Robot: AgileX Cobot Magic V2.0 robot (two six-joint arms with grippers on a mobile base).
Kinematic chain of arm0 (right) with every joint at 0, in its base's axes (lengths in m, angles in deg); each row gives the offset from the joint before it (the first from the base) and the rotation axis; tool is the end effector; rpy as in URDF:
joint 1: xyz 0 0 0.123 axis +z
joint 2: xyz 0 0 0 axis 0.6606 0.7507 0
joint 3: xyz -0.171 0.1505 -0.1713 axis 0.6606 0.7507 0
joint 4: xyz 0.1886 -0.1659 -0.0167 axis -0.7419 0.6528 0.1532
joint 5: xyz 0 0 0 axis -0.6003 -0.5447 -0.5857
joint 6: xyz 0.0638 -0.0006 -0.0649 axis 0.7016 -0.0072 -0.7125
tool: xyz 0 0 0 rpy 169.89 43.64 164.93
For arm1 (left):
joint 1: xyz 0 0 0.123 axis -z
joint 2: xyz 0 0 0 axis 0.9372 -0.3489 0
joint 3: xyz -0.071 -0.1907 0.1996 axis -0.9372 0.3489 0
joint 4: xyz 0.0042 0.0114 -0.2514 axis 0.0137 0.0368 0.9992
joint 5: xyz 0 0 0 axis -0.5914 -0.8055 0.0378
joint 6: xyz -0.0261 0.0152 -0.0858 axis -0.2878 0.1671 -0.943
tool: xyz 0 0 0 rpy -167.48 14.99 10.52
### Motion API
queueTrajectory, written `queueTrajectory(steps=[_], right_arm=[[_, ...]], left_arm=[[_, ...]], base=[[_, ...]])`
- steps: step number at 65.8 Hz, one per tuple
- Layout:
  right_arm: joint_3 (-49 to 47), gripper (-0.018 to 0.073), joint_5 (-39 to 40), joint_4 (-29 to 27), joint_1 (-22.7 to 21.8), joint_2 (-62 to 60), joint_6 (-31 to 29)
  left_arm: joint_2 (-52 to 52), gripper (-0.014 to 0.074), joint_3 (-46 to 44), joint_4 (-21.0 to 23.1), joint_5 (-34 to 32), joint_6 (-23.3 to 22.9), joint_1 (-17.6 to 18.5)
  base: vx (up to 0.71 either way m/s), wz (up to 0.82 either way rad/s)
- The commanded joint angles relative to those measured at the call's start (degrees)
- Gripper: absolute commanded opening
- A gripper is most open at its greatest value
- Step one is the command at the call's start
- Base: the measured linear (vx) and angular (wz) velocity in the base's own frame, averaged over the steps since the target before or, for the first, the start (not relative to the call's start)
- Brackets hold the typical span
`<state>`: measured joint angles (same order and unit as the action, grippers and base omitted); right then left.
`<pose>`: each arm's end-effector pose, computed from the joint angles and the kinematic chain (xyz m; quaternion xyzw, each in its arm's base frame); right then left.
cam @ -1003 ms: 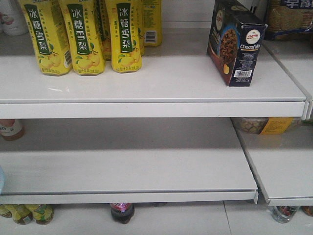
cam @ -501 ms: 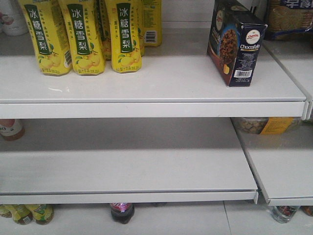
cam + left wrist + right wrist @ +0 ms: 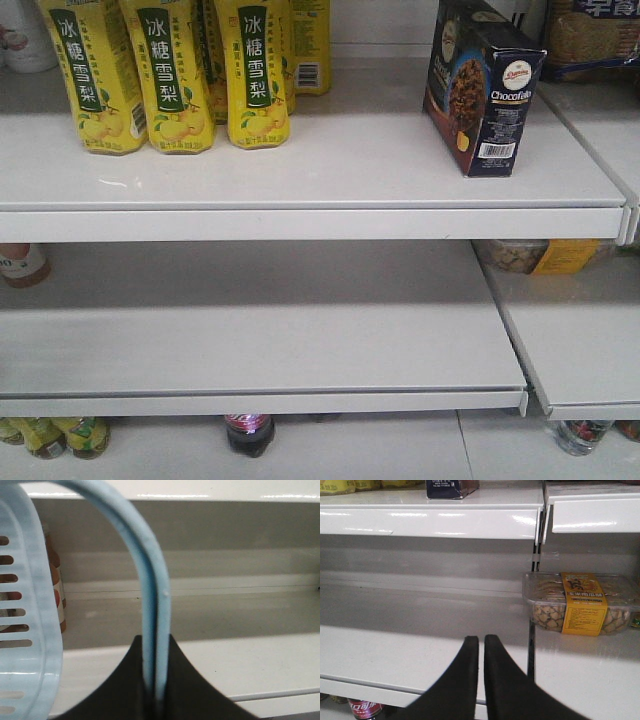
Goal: Left arm holds basket, right arm returns cookies
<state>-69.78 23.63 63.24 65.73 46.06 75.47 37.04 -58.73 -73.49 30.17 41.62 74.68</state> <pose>0.0470 0.0008 0.2391 -0.0621 0.7596 0.0867 0.6415 0.0563 -0.0052 0.1864 0.0043 0.7473 -0.0566 0.6621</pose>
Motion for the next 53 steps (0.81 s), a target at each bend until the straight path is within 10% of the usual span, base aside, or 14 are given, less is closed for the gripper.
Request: queueTrajectory(steps=[1, 53], right_arm=[[-1.36, -0.0006, 3.56, 1.23, -0.37, 0.66, -0.16], [-0.33, -0.0006, 5.46, 1.0, -1.87, 0.84, -3.81]], left_arm=[[1.06, -0.0006, -1.66, -1.12, -5.77, 0.58, -0.08], [1.06, -0.0006, -1.66, -1.12, -5.77, 0.58, -0.08]], base=[[0.0, 0.0], [0.0, 0.0]])
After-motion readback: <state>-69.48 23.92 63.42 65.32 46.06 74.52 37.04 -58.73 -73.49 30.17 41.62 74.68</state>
